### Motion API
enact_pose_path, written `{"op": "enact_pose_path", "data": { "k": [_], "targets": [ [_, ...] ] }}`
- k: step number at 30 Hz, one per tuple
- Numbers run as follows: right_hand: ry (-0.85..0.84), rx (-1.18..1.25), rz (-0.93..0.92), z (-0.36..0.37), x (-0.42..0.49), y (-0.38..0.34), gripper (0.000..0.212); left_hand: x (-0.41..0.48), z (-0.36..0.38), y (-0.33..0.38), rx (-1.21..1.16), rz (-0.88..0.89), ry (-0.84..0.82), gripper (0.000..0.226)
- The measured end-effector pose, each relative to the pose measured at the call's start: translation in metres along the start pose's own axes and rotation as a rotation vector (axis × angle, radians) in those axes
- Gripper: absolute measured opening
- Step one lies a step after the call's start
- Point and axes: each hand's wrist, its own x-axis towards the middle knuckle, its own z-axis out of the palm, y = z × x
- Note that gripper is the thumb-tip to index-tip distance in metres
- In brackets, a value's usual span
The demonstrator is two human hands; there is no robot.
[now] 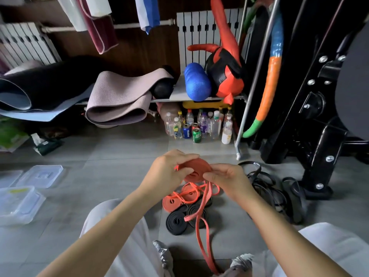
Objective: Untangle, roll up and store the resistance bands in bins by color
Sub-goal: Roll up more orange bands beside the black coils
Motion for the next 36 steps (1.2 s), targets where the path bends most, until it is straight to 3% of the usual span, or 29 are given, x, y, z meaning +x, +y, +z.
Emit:
{"op": "enact_pose_path", "data": {
  "k": [6,9,12,16,22,26,29,33,36],
  "targets": [
    [0.074,0.027,-0.08,0.007,-0.007,0.001,0.024,-0.009,0.011,-0.003,-0.332,-0.158,0.13,0.049],
    [0.088,-0.062,-0.055,0.006,-0.009,0.004,0.025,-0.012,0.015,-0.007,-0.403,-0.222,0.062,0.043],
    [0.042,-0.221,-0.078,-0.004,-0.006,-0.003,0.025,-0.006,0.012,-0.01,-0.341,-0.223,-0.035,0.036],
    [0.027,-0.422,-0.138,-0.019,0.005,-0.018,0.02,0.009,0.009,-0.012,-0.28,-0.266,-0.029,0.036],
    [-0.002,-0.471,-0.112,-0.039,0.033,-0.041,0.014,0.042,0.004,-0.006,-0.305,-0.259,0.014,0.026],
    [-0.046,-0.663,-0.099,-0.051,0.048,-0.051,0.011,0.065,-0.002,0.001,-0.054,-0.159,-0.152,0.02],
    [-0.081,-0.774,-0.083,-0.048,0.052,-0.046,0.017,0.072,0.007,0.004,0.154,-0.045,-0.257,0.042],
    [-0.061,-0.785,-0.111,-0.042,0.063,-0.046,0.02,0.077,0.017,-0.004,0.095,-0.021,-0.155,0.029],
    [-0.032,-0.651,-0.08,-0.049,0.074,-0.045,0.024,0.08,0.013,-0.01,-0.057,-0.087,-0.029,0.04]
  ]
}}
